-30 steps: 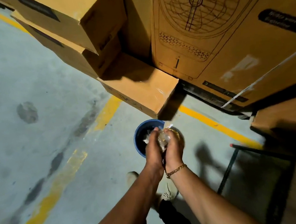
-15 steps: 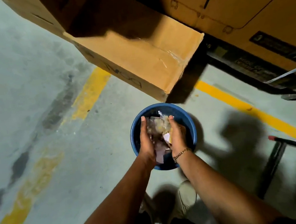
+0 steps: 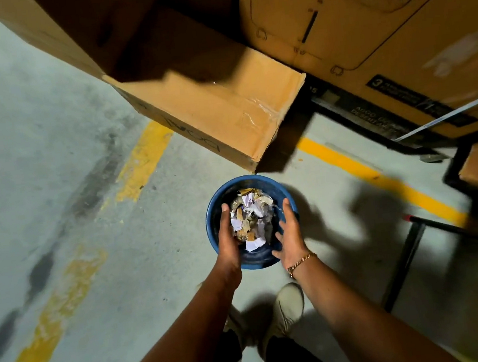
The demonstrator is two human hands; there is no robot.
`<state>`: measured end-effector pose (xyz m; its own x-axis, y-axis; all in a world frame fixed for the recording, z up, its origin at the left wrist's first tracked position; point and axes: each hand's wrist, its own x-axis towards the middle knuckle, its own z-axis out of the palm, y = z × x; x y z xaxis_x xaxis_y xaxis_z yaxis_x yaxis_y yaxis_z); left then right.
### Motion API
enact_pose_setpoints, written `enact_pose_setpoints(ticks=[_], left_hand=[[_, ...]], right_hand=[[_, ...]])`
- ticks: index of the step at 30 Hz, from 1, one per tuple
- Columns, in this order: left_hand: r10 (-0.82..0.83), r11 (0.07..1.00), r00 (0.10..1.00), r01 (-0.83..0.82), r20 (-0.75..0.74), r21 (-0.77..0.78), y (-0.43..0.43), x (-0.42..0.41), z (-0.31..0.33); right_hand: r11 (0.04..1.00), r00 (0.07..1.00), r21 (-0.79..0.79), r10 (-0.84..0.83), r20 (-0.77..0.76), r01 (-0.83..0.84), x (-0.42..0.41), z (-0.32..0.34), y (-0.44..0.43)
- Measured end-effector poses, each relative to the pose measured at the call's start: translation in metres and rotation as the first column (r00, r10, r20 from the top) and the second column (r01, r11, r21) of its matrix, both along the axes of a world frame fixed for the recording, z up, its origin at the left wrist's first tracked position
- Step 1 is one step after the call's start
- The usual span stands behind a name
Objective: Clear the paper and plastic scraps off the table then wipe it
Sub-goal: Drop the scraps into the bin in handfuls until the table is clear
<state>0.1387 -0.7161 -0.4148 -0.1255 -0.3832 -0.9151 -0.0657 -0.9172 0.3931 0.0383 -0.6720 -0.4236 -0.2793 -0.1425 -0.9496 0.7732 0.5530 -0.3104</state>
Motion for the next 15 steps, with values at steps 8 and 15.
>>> enact_pose_setpoints(ticks=[8,15], left_hand=[[-0.245,0.954,0.968,0.231,-0.05,-0.19,0.016,0.017,0.116],[-0.408,0.892,0.909,0.378,-0.081,-0.249,0.049,0.013,0.246]], right_hand=[[0.986,0.999,-0.166,-0.029,-0.029,0.024,0.02,0.169,0.032],[0.967,0.982,-0.251,-0.092,-0.163,0.049,0.019,0.291,0.094]])
